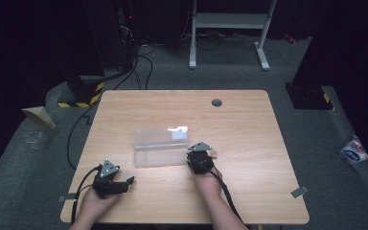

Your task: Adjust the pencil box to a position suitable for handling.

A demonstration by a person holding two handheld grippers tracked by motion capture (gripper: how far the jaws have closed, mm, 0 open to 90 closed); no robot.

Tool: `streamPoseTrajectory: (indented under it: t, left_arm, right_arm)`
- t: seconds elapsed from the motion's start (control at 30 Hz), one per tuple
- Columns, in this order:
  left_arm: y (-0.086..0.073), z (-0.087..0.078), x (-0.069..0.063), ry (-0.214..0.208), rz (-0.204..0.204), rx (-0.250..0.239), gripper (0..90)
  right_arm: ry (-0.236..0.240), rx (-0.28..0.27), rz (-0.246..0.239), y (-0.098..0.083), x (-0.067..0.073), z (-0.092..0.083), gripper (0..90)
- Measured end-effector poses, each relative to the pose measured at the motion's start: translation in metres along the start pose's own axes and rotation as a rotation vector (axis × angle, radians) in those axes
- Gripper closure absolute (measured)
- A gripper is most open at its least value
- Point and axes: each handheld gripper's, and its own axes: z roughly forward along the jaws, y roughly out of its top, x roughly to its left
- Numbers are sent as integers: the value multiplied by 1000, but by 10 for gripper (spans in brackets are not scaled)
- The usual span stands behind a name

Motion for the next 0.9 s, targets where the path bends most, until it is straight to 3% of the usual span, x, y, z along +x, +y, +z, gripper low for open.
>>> streamPoseTrajectory:
  t: [0.13,0.33,0.37,0.47,0.5,0.53,0.57,0.63,0.67,0.7,0.77,0.83,0.9]
  left_arm:
    - [0,-1,-1,-4,-1,-3,245]
    - [2,-2,-6,-22,8,0,342]
    - [3,-1,-8,-37,9,1,356]
    - [5,-1,-10,-61,-15,-6,370]
    - [6,-1,-11,-73,-36,-17,370]
    - [9,1,-12,-78,-71,-37,368]
    - [9,1,-12,-78,-71,-37,369]
    - [15,6,-12,-97,-137,-56,370]
    - [15,6,-12,-97,-137,-56,370]
    - [18,9,-14,-80,-128,-39,370]
    - [19,11,-15,-82,-122,-33,379]
    - [21,16,-18,-71,-94,-6,385]
    - [24,18,-18,-79,-97,0,386]
  right_arm:
    - [13,-17,13,-9,-2,-8,834]
    - [21,-40,15,-20,-3,-20,823]
    - [38,-87,49,-22,-6,-30,800]
    - [74,-126,68,-26,-10,-42,724]
    - [74,-126,68,-26,-10,-42,724]
    - [122,-116,65,-32,-9,-46,608]
    - [122,-116,65,-32,-9,-46,608]
    - [149,-85,41,-37,-2,-43,490]
    - [149,-85,41,-37,-2,-43,490]
    - [144,-80,10,-38,2,-38,457]
    - [140,-69,9,-38,4,-36,453]
    - [136,-29,14,-36,4,-27,447]
    - [139,-1,2,-33,3,-22,447]
